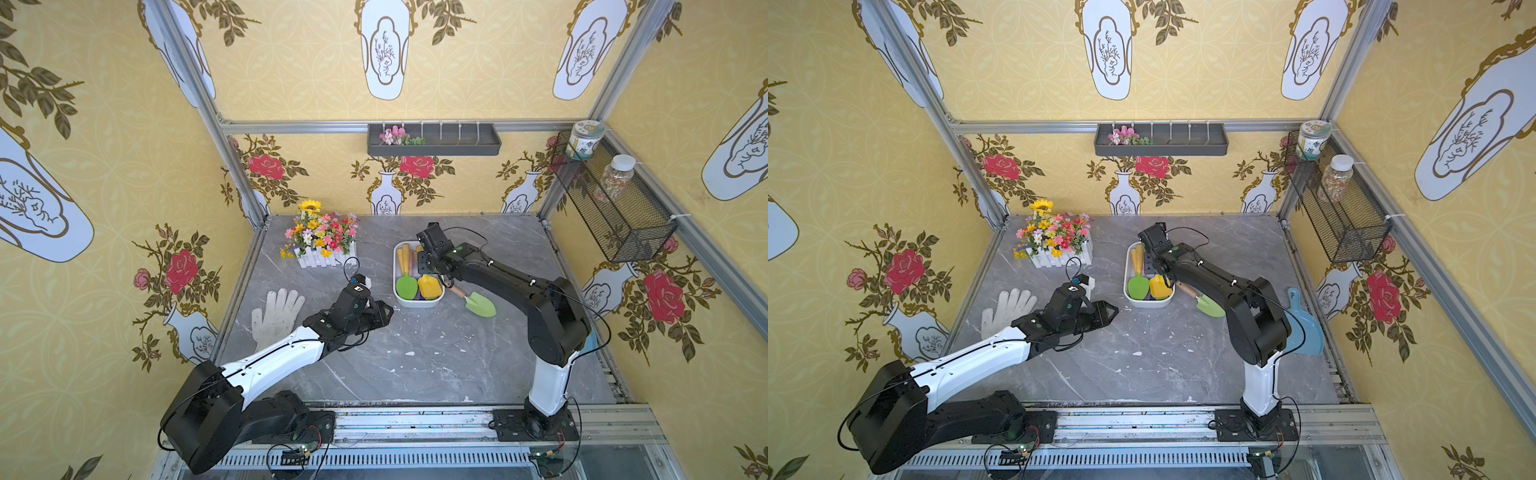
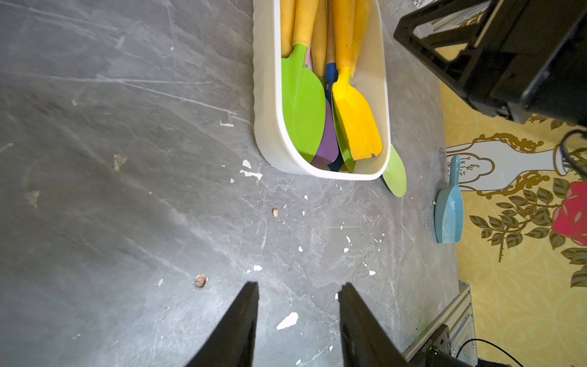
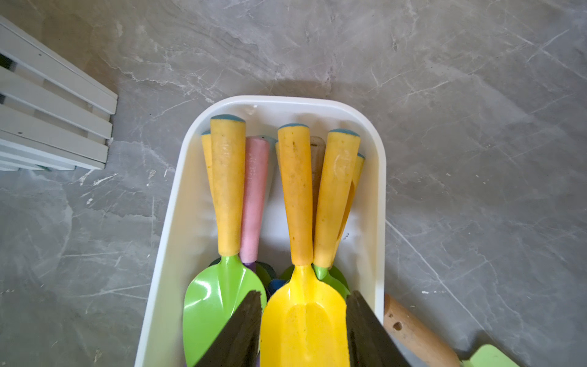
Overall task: Put the shovel into the storage box
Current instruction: Pick up the shovel from the center of the board.
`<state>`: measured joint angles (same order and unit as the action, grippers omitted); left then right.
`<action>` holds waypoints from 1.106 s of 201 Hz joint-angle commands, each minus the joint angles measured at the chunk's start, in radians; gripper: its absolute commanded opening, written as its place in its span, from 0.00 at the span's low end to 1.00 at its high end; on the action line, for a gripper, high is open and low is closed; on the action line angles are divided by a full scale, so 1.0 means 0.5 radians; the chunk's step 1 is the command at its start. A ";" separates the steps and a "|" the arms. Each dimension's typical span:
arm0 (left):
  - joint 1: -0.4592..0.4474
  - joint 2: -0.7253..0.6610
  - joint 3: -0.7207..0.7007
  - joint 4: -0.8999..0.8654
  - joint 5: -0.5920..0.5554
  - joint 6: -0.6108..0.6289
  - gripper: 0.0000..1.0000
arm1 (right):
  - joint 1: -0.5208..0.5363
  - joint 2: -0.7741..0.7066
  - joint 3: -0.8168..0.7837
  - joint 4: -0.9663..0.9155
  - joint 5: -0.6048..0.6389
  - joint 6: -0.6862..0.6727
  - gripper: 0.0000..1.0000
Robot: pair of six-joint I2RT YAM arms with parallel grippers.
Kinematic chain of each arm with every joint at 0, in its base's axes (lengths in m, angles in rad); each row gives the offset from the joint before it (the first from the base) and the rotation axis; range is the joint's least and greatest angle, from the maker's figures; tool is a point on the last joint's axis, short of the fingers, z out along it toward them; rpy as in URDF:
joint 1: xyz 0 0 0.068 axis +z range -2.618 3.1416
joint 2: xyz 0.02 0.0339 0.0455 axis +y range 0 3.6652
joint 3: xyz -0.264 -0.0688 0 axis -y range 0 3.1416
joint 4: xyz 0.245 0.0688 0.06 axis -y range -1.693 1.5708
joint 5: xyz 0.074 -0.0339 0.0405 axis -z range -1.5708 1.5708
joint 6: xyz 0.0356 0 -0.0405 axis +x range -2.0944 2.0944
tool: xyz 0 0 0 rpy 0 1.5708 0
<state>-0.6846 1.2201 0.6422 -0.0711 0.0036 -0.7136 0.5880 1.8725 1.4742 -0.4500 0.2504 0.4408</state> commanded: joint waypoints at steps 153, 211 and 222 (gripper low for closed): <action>-0.008 0.175 0.161 0.100 0.207 0.039 0.49 | -0.122 -0.628 -0.672 -0.002 -0.212 0.048 0.61; -0.057 0.299 0.282 0.140 0.308 0.074 0.49 | -0.406 -0.717 -0.868 0.049 -0.341 0.008 0.72; -0.068 0.321 0.300 0.148 0.335 0.079 0.49 | -0.451 -0.706 -0.880 0.052 -0.373 -0.009 0.74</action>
<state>-0.7086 1.3579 0.7765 -0.0265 0.1268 -0.6979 0.3973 1.5204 1.0489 -0.4614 0.1059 0.4503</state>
